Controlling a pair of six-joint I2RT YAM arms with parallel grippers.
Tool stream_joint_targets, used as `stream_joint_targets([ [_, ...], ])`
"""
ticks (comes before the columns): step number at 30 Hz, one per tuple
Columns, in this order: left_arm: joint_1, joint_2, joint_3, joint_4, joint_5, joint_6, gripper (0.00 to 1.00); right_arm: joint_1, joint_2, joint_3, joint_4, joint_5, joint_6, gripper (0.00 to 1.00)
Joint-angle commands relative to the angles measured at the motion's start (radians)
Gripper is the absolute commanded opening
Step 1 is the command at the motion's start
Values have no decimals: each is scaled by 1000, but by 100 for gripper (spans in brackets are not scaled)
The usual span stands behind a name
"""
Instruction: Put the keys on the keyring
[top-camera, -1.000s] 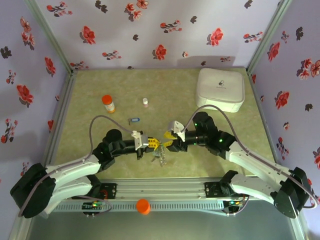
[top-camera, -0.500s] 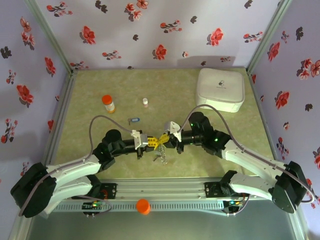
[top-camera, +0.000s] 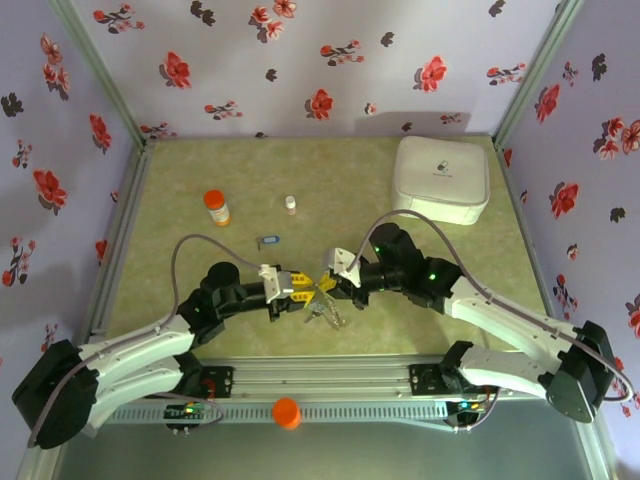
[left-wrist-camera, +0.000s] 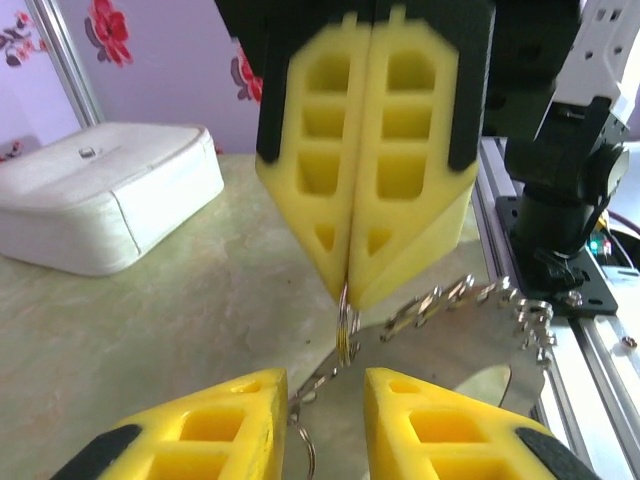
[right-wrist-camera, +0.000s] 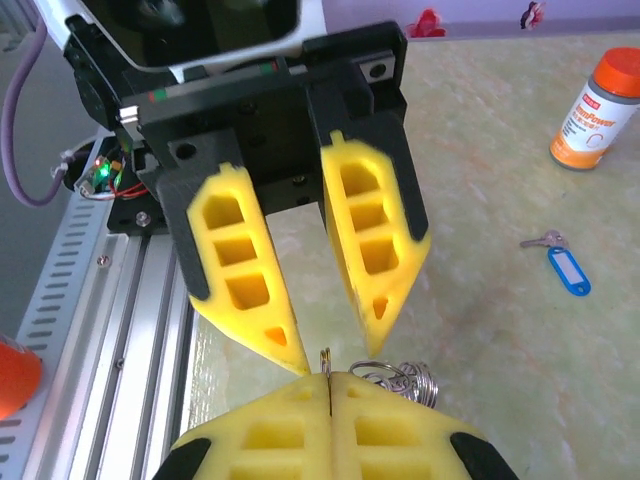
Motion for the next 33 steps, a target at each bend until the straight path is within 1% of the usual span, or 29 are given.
stream_joint_targets([
  [1,-6,4,38,-44,-4,35,26,24,8,49,-35,42,-44,0],
  [4,-7,17,47,-37,6,38,21,41,24,60,-36,50,-49,0],
  [10,-7,24,51,-21,39,27,13,73,48,73,-49,112,-67,0],
  [14,-6,24,51,-25,43,27,8,84,60,87,-73,121,-76,0],
  [16,-6,25,52,-26,45,27,9,88,64,91,-80,140,-78,0],
  [18,-6,24,52,-25,46,25,12,92,63,90,-80,160,-80,0],
  [21,-7,24,53,-25,51,25,14,95,60,93,-79,190,-82,0],
  [30,-7,32,66,-31,67,25,13,109,78,100,-101,203,-87,0],
  [33,-6,34,68,-35,68,27,17,111,76,100,-102,227,-87,0],
])
